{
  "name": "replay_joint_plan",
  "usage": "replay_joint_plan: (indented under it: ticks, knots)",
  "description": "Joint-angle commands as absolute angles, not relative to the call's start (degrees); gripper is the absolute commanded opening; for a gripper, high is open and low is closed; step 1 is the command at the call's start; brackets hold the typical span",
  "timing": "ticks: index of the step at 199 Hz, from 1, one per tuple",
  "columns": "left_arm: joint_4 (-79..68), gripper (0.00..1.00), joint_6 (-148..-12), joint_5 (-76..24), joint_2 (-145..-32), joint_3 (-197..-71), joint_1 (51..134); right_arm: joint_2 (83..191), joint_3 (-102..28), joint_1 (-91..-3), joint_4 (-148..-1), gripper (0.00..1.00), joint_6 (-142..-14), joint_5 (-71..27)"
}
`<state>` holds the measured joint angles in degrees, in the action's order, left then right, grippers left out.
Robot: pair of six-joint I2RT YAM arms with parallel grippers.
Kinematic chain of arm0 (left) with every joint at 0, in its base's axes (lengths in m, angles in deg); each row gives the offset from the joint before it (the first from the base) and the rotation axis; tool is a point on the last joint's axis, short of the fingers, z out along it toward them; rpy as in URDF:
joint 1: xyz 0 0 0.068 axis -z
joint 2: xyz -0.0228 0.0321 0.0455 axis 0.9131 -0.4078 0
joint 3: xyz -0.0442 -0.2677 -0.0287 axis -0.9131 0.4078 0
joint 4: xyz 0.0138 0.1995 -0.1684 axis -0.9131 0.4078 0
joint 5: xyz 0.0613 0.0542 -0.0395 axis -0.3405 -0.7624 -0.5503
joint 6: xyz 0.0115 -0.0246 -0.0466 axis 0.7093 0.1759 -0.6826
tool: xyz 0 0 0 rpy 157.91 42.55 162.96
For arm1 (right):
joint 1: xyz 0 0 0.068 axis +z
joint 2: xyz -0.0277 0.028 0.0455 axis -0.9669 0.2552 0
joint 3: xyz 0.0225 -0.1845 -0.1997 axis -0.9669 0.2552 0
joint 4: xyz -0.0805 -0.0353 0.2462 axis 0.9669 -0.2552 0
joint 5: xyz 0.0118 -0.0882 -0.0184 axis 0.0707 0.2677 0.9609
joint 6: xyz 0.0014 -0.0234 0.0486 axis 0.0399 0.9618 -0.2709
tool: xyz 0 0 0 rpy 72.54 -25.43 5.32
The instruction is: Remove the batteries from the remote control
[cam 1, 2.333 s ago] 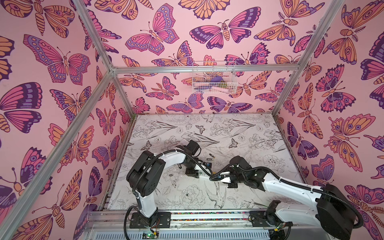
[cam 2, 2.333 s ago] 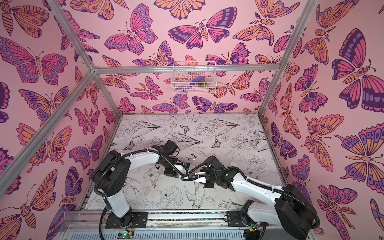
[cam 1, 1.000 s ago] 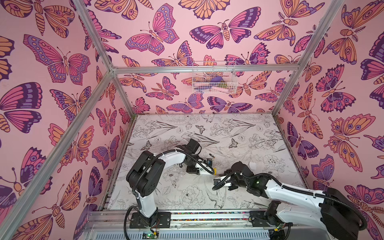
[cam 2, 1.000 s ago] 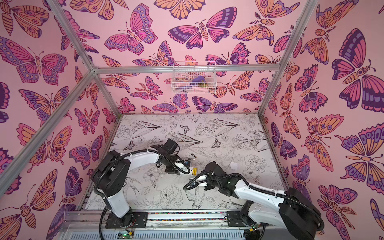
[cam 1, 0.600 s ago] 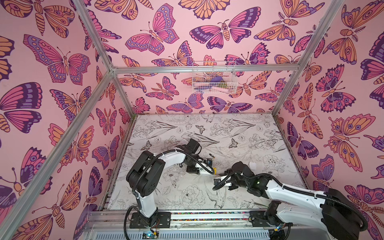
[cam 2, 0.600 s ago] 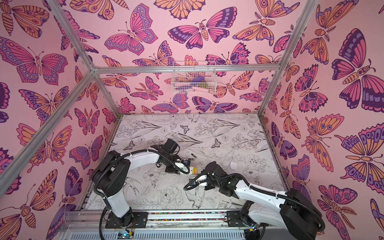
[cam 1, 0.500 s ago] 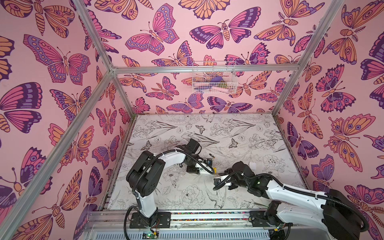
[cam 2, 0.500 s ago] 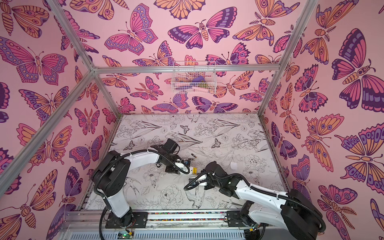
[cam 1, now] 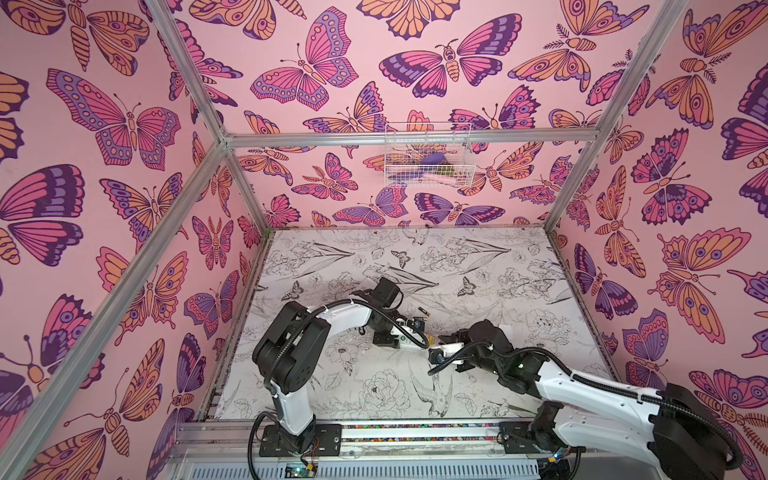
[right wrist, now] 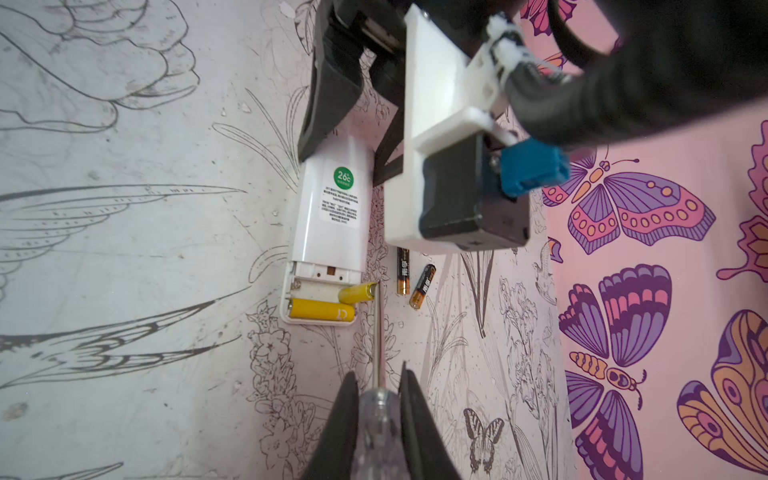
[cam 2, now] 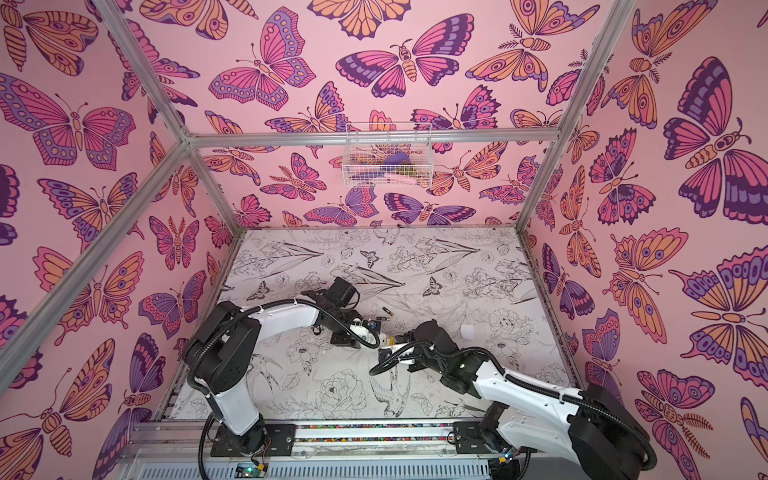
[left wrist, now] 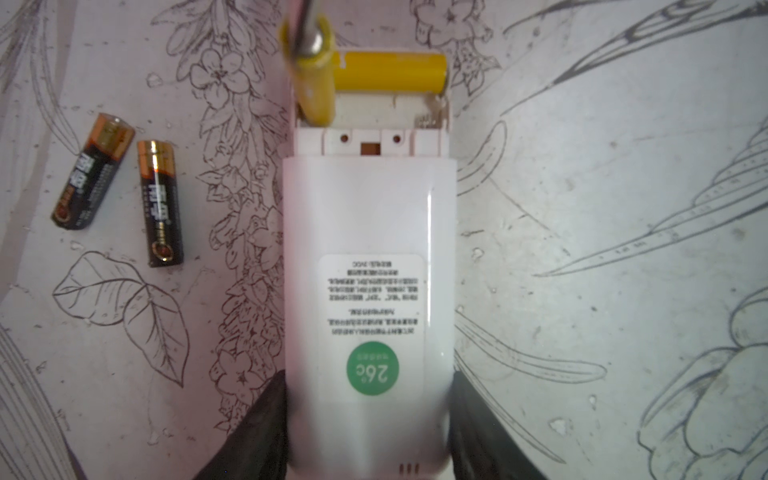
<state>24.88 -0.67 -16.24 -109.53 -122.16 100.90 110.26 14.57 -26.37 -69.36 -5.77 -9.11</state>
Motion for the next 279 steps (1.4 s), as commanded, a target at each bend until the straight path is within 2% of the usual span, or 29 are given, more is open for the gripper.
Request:
replay_joint_plan:
  ticks: [1,102,137,163,188,219,241,263,279]
  knots:
    - [30.6,0.38,0.7,-18.8,-110.9,-119.9,101.7,110.1,13.3,-26.4,-73.2,0.0,-4.5,-6.6]
    - [30.8,0.34,-2.7,-23.4,-108.6,-122.8,100.8,109.0,12.4,-25.9,-73.2,0.0,-8.7,-0.9]
    - [30.1,0.33,-2.8,-27.1,-107.4,-123.7,100.3,105.9,11.9,-26.2,-73.8,0.0,-13.9,0.3]
    - [30.1,0.31,-2.4,-29.6,-106.3,-124.3,100.3,103.6,11.6,-26.3,-73.1,0.0,-23.1,2.2]
    - [30.8,0.29,-1.5,-32.8,-105.3,-125.2,100.3,103.4,9.3,-27.4,-74.5,0.0,-37.5,3.0]
    - [31.6,0.16,0.0,-37.1,-103.6,-126.3,100.2,105.8,6.9,-28.7,-76.0,0.0,-54.1,3.7]
    - [31.6,0.15,1.5,-40.2,-102.7,-126.9,100.0,109.0,6.4,-29.8,-74.9,0.0,-65.1,2.1]
    - [30.9,0.1,3.3,-43.7,-102.3,-127.4,99.6,113.3,5.0,-30.9,-74.5,0.0,-73.4,-1.0]
    - [28.6,0.02,4.6,-46.8,-102.1,-127.6,99.1,116.7,3.6,-30.9,-74.1,0.0,-76.9,-3.0]
